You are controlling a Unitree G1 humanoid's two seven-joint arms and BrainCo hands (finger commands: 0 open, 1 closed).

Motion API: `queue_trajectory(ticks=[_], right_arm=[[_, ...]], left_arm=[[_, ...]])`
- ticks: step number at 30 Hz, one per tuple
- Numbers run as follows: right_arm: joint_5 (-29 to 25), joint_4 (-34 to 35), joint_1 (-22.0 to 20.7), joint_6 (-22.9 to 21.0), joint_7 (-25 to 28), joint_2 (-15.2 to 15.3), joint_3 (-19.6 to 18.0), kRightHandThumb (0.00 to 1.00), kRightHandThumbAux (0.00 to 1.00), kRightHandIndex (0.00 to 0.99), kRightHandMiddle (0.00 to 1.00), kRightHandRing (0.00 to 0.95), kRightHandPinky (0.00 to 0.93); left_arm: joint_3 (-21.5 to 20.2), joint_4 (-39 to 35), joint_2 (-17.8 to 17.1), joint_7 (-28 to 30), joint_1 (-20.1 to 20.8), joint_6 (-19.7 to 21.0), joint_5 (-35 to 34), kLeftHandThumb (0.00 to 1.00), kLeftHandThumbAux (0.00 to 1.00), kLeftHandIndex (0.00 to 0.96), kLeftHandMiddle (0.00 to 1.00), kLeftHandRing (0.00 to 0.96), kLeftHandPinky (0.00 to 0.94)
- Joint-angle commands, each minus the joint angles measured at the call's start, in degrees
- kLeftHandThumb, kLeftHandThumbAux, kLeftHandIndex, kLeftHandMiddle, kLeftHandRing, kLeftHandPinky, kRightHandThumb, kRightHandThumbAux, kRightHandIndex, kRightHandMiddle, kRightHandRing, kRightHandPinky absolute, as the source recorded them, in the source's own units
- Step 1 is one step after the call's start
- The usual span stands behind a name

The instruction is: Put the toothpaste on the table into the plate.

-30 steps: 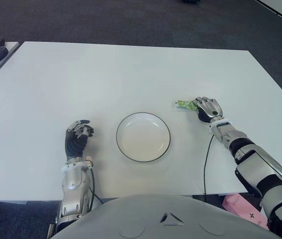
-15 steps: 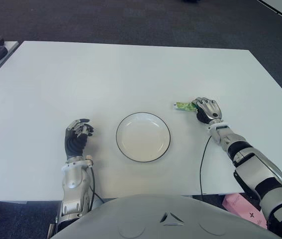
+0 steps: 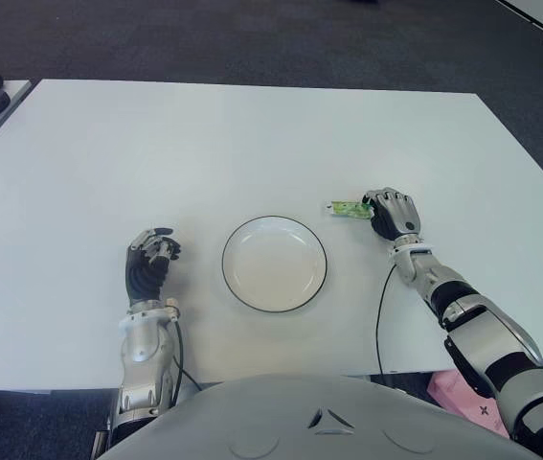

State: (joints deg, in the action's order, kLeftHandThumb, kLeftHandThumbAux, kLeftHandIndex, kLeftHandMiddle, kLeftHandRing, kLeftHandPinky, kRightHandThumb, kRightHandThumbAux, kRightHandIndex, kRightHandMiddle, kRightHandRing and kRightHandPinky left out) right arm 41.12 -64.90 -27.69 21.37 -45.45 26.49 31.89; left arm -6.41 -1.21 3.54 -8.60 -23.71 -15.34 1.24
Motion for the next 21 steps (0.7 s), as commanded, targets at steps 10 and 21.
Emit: queue_trajectory(ticks=[10, 21], right_arm=[[-4.2, 10.3, 5.0, 3.0, -2.5, -2.9, -7.5, 0.850, 0.682, 0.390, 0.534, 0.847, 0.840], [-5.5, 15.9, 7.7, 5.0, -2.7, -5.5, -11.1, 0.850, 0.682, 0.390, 0.533, 0.859, 0.835]], left_arm=[[-0.1, 0.8, -0.2, -0.2, 0.3, 1.4, 0.5, 0.698, 0.722, 0.434, 0.605, 0.585, 0.562], [-0.2, 0.9, -0.5, 0.1, 0.6, 1.5, 0.3, 0.696, 0.723, 0.433, 0.597, 0.576, 0.546]])
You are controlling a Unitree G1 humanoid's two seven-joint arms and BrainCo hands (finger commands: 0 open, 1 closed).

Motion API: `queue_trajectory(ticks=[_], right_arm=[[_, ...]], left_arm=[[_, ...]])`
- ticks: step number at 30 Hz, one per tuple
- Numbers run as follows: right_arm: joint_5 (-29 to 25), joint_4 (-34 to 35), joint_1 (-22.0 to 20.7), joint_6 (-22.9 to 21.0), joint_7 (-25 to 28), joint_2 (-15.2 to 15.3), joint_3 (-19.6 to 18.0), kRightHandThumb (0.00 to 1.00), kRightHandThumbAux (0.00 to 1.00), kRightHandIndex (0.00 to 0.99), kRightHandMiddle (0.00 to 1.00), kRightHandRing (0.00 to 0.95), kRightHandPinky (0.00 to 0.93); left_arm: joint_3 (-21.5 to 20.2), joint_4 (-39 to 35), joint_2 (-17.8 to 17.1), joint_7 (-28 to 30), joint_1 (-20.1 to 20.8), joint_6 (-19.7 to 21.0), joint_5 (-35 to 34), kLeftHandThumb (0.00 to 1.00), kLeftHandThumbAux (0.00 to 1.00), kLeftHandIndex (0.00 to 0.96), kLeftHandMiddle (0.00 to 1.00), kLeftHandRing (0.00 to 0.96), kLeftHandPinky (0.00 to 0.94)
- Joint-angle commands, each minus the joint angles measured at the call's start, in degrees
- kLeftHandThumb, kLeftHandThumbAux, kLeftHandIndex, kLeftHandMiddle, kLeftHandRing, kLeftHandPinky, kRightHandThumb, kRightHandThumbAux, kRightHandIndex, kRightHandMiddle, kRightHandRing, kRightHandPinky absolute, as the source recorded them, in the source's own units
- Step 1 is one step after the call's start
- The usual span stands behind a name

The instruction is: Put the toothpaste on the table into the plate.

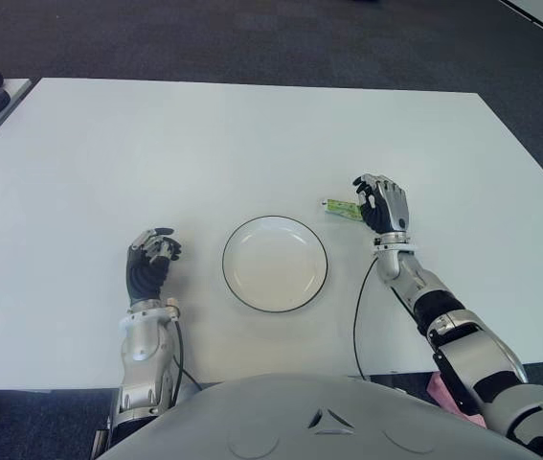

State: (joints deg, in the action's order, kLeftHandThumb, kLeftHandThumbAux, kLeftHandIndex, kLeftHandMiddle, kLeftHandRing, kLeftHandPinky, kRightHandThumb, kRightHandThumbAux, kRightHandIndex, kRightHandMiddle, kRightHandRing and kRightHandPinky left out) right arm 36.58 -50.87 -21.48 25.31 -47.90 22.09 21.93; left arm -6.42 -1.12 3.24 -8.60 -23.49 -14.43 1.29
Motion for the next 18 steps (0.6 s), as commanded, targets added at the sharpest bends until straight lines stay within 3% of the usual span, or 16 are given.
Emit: queue_trajectory(ticks=[1, 13, 15, 18], right_arm=[[-0.9, 2.2, 1.7, 1.2, -0.3, -1.3, -1.4, 0.850, 0.682, 0.390, 0.532, 0.859, 0.834], [-0.5, 7.6, 3.6, 1.5, 2.5, -1.7, -3.1, 0.851, 0.681, 0.393, 0.531, 0.848, 0.821], [-0.6, 10.2, 4.0, 1.0, 5.8, -0.4, -3.4, 0.853, 0.677, 0.402, 0.543, 0.827, 0.786], [-3.4, 17.1, 5.0, -0.1, 16.9, 3.6, -4.6, 0.853, 0.672, 0.409, 0.551, 0.771, 0.737]], left_arm=[[-0.2, 0.8, -0.2, 0.0, 0.4, 0.8, 0.3, 0.697, 0.723, 0.433, 0.596, 0.575, 0.547], [-0.1, 0.3, 0.2, -0.4, 0.4, 1.7, 0.5, 0.696, 0.723, 0.433, 0.606, 0.582, 0.559], [-0.2, 0.2, 0.3, -0.5, 0.3, 1.9, 0.4, 0.696, 0.723, 0.434, 0.608, 0.585, 0.560], [-0.2, -0.2, 0.3, -0.5, 0.2, 2.3, 0.4, 0.698, 0.723, 0.434, 0.607, 0.584, 0.556]])
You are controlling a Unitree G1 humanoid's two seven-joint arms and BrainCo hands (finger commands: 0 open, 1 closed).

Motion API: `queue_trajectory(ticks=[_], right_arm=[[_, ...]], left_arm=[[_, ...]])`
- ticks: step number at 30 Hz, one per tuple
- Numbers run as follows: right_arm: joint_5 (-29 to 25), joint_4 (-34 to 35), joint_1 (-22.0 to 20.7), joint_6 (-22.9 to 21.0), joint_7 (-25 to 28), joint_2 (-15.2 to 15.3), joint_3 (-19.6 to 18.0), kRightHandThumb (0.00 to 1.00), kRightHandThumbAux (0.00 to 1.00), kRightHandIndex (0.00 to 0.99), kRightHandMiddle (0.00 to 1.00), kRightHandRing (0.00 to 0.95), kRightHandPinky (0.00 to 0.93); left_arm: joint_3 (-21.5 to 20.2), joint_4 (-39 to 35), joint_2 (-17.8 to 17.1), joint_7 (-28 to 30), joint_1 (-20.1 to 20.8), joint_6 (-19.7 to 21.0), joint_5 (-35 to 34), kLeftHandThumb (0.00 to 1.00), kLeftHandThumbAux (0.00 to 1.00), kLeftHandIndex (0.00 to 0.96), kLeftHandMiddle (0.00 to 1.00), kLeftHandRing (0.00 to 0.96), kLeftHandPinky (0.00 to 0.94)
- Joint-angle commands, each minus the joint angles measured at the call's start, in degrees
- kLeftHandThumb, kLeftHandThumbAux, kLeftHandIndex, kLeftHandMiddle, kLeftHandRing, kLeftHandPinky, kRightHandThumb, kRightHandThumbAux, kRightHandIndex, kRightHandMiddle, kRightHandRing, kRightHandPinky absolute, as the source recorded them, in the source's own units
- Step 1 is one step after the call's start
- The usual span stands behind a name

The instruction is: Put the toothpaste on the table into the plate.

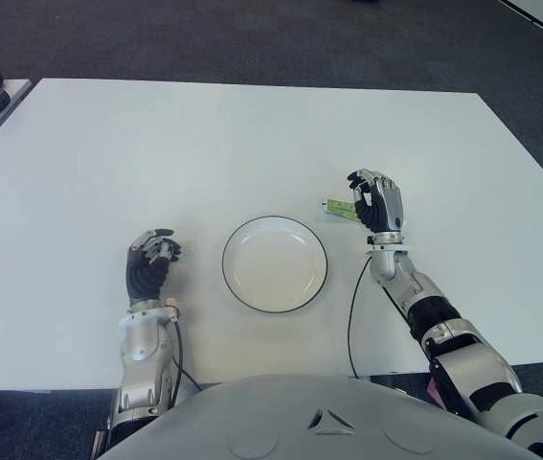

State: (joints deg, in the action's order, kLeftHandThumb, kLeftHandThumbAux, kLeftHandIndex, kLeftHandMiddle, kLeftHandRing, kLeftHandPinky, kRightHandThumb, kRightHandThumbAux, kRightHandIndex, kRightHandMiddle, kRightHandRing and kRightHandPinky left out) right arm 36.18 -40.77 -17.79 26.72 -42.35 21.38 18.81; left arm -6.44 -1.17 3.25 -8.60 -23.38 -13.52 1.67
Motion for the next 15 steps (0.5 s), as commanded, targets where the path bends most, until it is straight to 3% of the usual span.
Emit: queue_trajectory(ticks=[1, 2, 3, 4, 5, 9, 12, 15], right_arm=[[-4.0, 8.8, 1.6, -1.9, 15.0, 5.4, -1.8, 0.848, 0.674, 0.402, 0.538, 0.699, 0.685], [-4.6, 9.8, 1.9, -2.2, 17.2, 5.9, -2.1, 0.845, 0.675, 0.397, 0.530, 0.653, 0.651], [-5.8, 10.8, 1.9, -3.0, 22.8, 7.4, -1.8, 0.844, 0.675, 0.395, 0.527, 0.637, 0.639], [-6.5, 11.5, 2.0, -3.7, 26.6, 8.3, -1.6, 0.795, 0.585, 0.280, 0.393, 0.470, 0.487], [-7.1, 12.0, 2.0, -4.1, 29.3, 8.9, -1.5, 0.763, 0.527, 0.206, 0.306, 0.362, 0.388], [-7.8, 15.5, 1.9, -7.8, 40.6, 12.8, -1.2, 0.649, 0.395, 0.051, 0.095, 0.109, 0.126], [-6.2, 16.9, 0.8, -9.7, 47.5, 15.4, -0.1, 0.602, 0.307, 0.016, 0.031, 0.035, 0.041], [-3.8, 15.9, -1.3, -9.8, 52.1, 17.3, 1.1, 0.581, 0.226, 0.005, 0.010, 0.011, 0.013]], left_arm=[[-0.2, -0.3, 0.4, -0.5, 0.1, 1.5, 0.1, 0.699, 0.722, 0.434, 0.604, 0.582, 0.556], [-0.2, -0.3, 0.4, -0.5, 0.0, 1.6, 0.1, 0.699, 0.722, 0.434, 0.602, 0.580, 0.556], [-0.1, -0.4, 0.4, -0.6, 0.0, 1.4, 0.1, 0.700, 0.722, 0.434, 0.601, 0.580, 0.556], [-0.1, -0.4, 0.4, -0.6, 0.0, 1.3, 0.2, 0.700, 0.722, 0.434, 0.597, 0.575, 0.550], [-0.1, -0.4, 0.4, -0.6, 0.0, 1.2, 0.3, 0.700, 0.722, 0.435, 0.595, 0.572, 0.546], [0.0, -0.4, 0.5, -0.7, 0.0, 1.1, 0.4, 0.699, 0.722, 0.434, 0.593, 0.570, 0.546], [0.2, 0.1, 0.5, -0.7, 0.2, 0.3, 0.5, 0.698, 0.722, 0.434, 0.592, 0.570, 0.547], [0.3, 0.5, 0.4, -0.4, 0.3, -0.3, 0.5, 0.696, 0.722, 0.434, 0.590, 0.568, 0.542]])
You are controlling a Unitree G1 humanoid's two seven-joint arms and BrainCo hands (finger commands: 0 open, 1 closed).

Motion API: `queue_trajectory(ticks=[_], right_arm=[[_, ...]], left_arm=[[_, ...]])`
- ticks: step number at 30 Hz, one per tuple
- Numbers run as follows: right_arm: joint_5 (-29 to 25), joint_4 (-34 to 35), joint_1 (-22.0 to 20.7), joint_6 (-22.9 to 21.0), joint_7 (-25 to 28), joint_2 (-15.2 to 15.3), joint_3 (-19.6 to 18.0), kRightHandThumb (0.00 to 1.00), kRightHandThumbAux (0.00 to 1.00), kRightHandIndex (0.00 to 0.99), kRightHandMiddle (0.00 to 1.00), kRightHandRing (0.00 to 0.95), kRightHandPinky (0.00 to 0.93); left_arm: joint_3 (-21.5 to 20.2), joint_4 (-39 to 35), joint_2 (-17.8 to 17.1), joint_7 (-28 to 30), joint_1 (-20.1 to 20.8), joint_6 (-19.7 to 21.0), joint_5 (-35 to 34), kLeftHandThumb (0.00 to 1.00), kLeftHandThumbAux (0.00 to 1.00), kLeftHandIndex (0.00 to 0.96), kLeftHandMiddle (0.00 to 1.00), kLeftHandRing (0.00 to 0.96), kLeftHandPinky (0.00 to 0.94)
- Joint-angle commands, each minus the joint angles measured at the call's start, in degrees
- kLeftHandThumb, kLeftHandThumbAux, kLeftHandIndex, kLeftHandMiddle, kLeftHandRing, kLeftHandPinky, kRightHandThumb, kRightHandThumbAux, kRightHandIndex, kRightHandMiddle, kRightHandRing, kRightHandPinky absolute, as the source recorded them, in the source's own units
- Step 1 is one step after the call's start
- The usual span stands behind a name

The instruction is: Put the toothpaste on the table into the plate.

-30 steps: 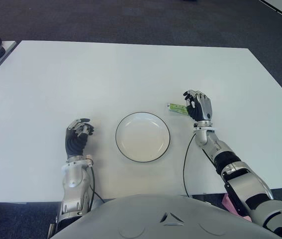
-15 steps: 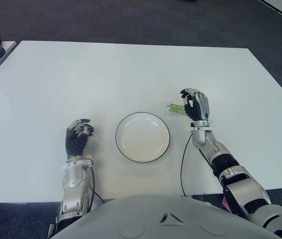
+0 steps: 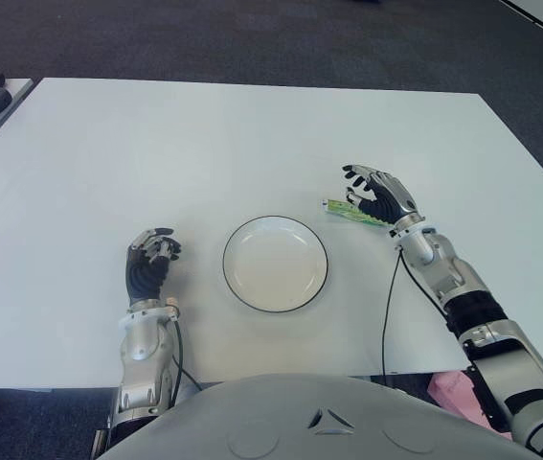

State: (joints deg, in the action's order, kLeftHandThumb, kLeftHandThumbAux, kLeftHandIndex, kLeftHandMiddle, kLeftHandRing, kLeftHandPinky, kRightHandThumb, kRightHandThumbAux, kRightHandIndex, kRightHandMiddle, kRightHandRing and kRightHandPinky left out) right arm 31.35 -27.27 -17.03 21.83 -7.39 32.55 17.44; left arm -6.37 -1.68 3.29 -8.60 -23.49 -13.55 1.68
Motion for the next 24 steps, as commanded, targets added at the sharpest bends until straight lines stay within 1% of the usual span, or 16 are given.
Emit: queue_trajectory(ticks=[1, 5, 10, 13, 24], right_arm=[[1.4, 2.1, -2.4, -4.9, 17.9, 6.3, 2.7, 0.578, 0.215, 0.004, 0.008, 0.009, 0.010], [5.0, -3.5, -6.7, -2.6, 20.5, 7.4, 5.1, 0.570, 0.158, 0.000, 0.001, 0.001, 0.002], [8.0, -6.8, -10.4, -0.5, 23.5, 8.6, 7.3, 0.573, 0.121, 0.000, 0.000, 0.000, 0.000], [8.7, -8.3, -11.6, 0.3, 23.9, 8.7, 7.9, 0.578, 0.116, 0.000, 0.000, 0.000, 0.000], [10.5, -12.5, -14.7, 1.6, 25.1, 8.4, 10.0, 0.593, 0.116, 0.000, 0.000, 0.000, 0.000]], left_arm=[[0.3, 1.0, 0.3, -0.4, 0.4, -0.4, 0.5, 0.696, 0.722, 0.433, 0.590, 0.568, 0.542], [0.3, 0.7, 0.4, -0.3, 0.4, 0.6, 0.3, 0.696, 0.722, 0.433, 0.589, 0.569, 0.545], [0.3, -0.1, 0.8, -1.1, 0.4, 2.4, 0.8, 0.698, 0.722, 0.433, 0.594, 0.574, 0.551], [0.3, -0.3, 1.0, -1.2, 0.4, 2.5, 1.0, 0.699, 0.722, 0.434, 0.597, 0.574, 0.550], [0.3, 0.2, 1.0, -1.1, 0.1, 0.8, 1.2, 0.698, 0.722, 0.434, 0.604, 0.579, 0.553]])
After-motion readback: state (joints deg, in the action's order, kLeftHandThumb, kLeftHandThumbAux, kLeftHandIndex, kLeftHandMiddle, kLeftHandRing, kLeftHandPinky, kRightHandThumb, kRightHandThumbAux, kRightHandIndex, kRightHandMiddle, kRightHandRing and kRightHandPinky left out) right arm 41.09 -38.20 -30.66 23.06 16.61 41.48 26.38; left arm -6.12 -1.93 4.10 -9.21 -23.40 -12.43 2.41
